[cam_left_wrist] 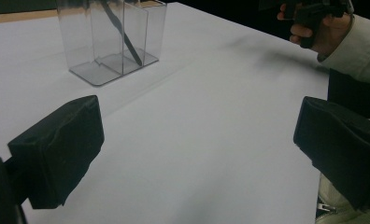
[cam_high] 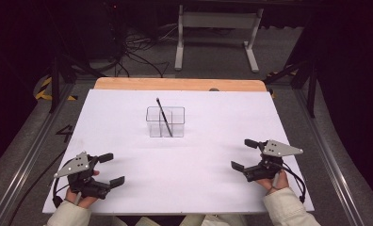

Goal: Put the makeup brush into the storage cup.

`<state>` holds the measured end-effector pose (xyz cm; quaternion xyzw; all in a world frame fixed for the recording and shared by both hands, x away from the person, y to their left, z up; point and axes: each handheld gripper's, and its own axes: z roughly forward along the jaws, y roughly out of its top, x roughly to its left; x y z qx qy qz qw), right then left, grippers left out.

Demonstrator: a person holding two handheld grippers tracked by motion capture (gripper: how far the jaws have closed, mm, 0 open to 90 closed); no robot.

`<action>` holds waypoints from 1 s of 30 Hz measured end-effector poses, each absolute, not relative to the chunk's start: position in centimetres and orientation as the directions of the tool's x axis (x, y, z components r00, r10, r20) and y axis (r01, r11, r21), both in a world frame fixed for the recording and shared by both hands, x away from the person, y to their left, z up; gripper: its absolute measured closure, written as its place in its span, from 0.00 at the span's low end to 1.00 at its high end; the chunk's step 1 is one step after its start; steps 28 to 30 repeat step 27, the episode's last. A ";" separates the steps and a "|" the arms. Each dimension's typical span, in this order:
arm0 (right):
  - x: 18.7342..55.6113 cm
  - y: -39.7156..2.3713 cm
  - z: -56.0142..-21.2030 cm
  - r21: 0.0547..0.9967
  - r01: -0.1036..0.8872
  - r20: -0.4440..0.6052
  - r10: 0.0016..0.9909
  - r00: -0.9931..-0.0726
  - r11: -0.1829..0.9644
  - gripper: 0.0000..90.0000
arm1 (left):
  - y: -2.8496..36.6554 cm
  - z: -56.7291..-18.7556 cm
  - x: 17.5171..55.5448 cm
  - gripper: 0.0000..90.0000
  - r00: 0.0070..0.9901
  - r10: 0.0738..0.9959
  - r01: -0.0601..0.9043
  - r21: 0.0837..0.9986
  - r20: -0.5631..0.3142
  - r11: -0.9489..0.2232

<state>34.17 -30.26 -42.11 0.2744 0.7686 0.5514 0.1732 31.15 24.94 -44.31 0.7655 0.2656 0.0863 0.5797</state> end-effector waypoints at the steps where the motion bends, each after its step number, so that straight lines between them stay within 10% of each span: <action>1: 34.0 -30.3 -42.6 0.945 0.230 0.041 0.614 -0.788 0.233 0.00 | 24.9 -44.3 31.1 0.03 0.844 0.507 0.307 0.933 -0.176 -0.187; 30: 33.9 -31.1 -45.0 0.957 0.234 0.072 0.644 -0.762 0.171 0.00 | 24.9 -45.6 31.9 0.03 0.838 0.515 0.314 0.932 -0.183 -0.180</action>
